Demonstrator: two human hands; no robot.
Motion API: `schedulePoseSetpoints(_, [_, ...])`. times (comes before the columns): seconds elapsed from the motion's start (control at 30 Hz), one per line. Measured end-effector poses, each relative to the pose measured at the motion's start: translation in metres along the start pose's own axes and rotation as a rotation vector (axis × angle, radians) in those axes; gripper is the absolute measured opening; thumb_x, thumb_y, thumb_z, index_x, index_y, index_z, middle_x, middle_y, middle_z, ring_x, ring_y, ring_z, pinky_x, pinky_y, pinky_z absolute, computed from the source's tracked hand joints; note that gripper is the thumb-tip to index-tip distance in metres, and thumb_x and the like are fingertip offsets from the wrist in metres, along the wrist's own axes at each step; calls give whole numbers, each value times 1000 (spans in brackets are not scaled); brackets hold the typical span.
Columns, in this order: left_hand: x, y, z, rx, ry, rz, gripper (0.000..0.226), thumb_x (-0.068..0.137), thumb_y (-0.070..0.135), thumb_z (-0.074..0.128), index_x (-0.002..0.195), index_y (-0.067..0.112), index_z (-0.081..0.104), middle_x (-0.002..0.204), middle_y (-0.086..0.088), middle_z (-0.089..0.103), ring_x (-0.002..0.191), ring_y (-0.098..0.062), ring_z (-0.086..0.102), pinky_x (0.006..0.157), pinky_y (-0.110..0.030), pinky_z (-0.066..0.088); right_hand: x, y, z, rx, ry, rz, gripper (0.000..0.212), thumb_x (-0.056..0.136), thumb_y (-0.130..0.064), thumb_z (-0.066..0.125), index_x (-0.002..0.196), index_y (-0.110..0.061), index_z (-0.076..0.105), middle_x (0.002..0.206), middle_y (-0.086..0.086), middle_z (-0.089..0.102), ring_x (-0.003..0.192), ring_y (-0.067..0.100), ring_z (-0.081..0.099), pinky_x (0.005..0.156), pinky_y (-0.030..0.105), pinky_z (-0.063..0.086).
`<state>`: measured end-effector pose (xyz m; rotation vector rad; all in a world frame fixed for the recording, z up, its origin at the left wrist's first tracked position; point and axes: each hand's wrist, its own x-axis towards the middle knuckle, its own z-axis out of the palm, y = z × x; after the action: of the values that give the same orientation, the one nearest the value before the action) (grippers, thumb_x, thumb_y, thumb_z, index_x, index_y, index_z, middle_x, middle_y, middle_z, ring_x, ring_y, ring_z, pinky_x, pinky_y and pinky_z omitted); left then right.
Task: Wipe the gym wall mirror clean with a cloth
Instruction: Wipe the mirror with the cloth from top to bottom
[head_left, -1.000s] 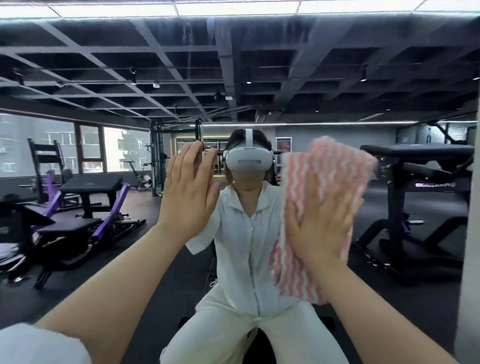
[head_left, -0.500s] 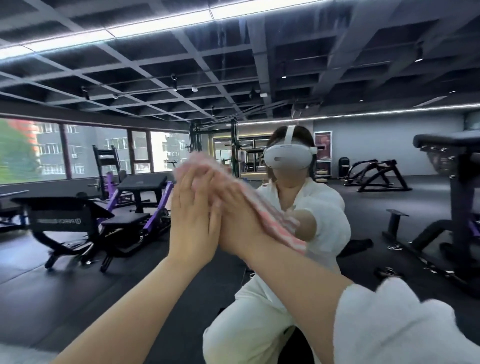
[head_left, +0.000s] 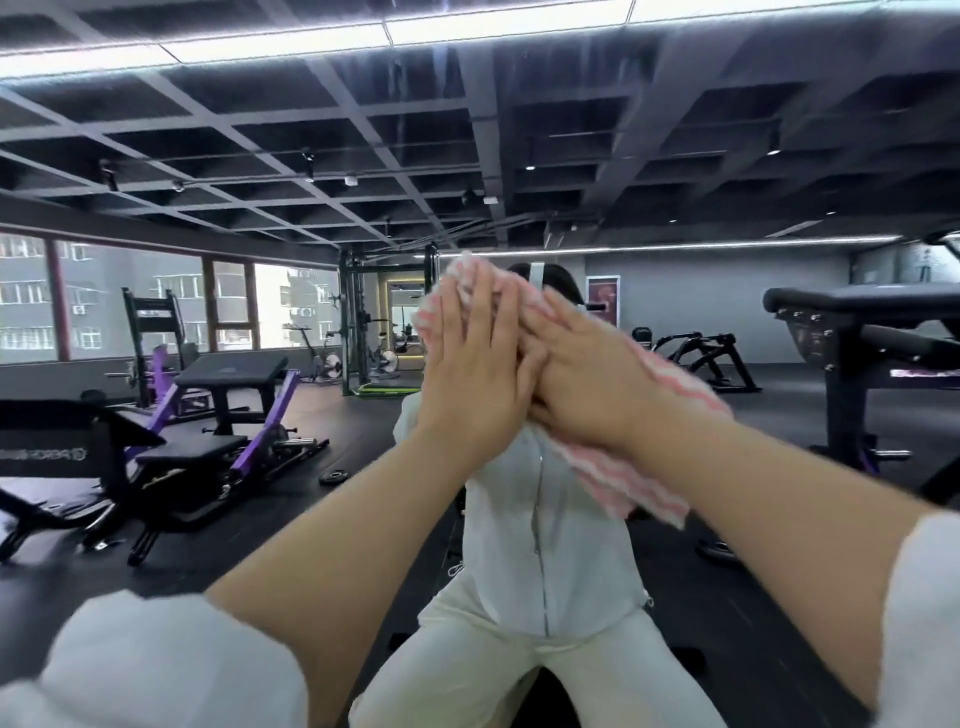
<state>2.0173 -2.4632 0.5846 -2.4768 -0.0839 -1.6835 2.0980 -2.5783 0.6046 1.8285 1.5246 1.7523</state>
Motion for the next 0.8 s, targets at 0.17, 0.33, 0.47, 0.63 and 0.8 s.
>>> schedulePoseSetpoints(0.17, [61, 1, -20, -18, 6, -77, 88, 82, 60, -3, 152, 6, 3, 159, -17, -7, 145, -33, -13, 114, -36, -15, 40, 55, -14, -122, 70, -58, 59, 91, -41, 39, 140, -10, 48, 149, 6, 42, 141, 27, 30, 117, 38, 8])
schedulePoseSetpoints(0.33, [54, 0, -17, 30, -7, -28, 88, 86, 66, 2, 150, 6, -3, 158, -20, -10, 145, -36, -13, 113, -36, -16, 5, 34, -3, 120, 311, 193, 39, 96, -24, 53, 129, -4, 58, 137, 11, 55, 131, 29, 46, 110, 45, 35])
schedulePoseSetpoints(0.47, [47, -7, -13, 169, -1, -8, 84, 87, 60, 3, 151, 4, 1, 158, -21, -5, 145, -40, -6, 113, -38, -14, -62, 41, 0, 35, 195, 247, 50, 101, -40, 30, 143, -15, 41, 147, 15, 42, 137, 29, 34, 115, 44, 21])
schedulePoseSetpoints(0.63, [58, -14, -12, 313, 125, 277, 60, 97, 37, 27, 147, 4, 30, 154, -16, 27, 142, -37, 17, 115, -43, -10, -75, 76, -12, -42, 82, 378, 54, 104, -46, 13, 148, -20, 25, 148, 18, 39, 136, 33, 29, 114, 42, 7])
schedulePoseSetpoints(0.8, [77, -9, -19, 398, 3, 270, 55, 97, 39, 12, 151, 33, 4, 160, -1, 7, 146, -32, 1, 110, -58, -12, -49, 97, -19, -115, 47, 408, 55, 104, -39, 15, 147, -9, 31, 151, 17, 35, 138, 38, 30, 114, 48, 11])
